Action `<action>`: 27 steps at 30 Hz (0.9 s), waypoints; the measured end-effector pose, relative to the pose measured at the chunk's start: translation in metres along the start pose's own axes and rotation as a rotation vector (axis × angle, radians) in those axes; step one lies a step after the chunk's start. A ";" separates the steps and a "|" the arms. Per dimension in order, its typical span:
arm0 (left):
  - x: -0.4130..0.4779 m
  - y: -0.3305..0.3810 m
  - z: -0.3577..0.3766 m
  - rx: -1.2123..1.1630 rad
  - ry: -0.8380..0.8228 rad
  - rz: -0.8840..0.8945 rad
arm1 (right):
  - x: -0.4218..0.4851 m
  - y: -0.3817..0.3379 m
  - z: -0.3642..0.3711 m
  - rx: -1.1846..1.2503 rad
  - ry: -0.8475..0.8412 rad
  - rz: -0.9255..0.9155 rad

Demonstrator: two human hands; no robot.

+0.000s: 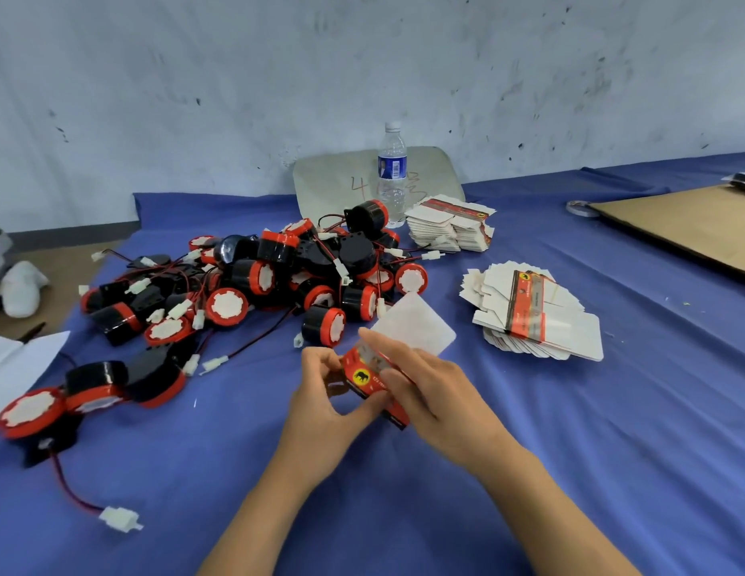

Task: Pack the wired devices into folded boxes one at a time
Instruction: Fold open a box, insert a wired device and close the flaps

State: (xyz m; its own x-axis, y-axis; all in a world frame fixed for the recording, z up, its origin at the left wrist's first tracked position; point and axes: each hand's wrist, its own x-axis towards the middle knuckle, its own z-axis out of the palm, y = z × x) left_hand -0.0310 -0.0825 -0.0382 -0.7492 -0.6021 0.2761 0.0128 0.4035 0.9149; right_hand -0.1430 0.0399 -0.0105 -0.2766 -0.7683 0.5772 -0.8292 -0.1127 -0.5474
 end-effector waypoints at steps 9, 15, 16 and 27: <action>0.011 -0.010 -0.033 0.050 -0.145 -0.117 | 0.000 0.035 0.002 0.024 0.574 0.332; 0.019 -0.024 -0.060 0.137 0.140 -0.190 | 0.021 0.037 0.017 -0.015 0.286 0.337; 0.019 -0.026 -0.061 0.229 0.135 -0.227 | 0.030 0.036 0.019 -0.020 0.251 0.328; 0.020 -0.040 -0.059 0.026 0.244 -0.070 | 0.082 0.054 0.100 -0.236 -0.042 0.307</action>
State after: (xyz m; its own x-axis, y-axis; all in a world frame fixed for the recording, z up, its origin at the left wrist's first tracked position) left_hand -0.0074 -0.1511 -0.0520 -0.5653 -0.7764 0.2787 -0.0528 0.3712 0.9270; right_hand -0.1616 -0.0919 -0.0531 -0.5131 -0.7696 0.3799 -0.8013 0.2709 -0.5334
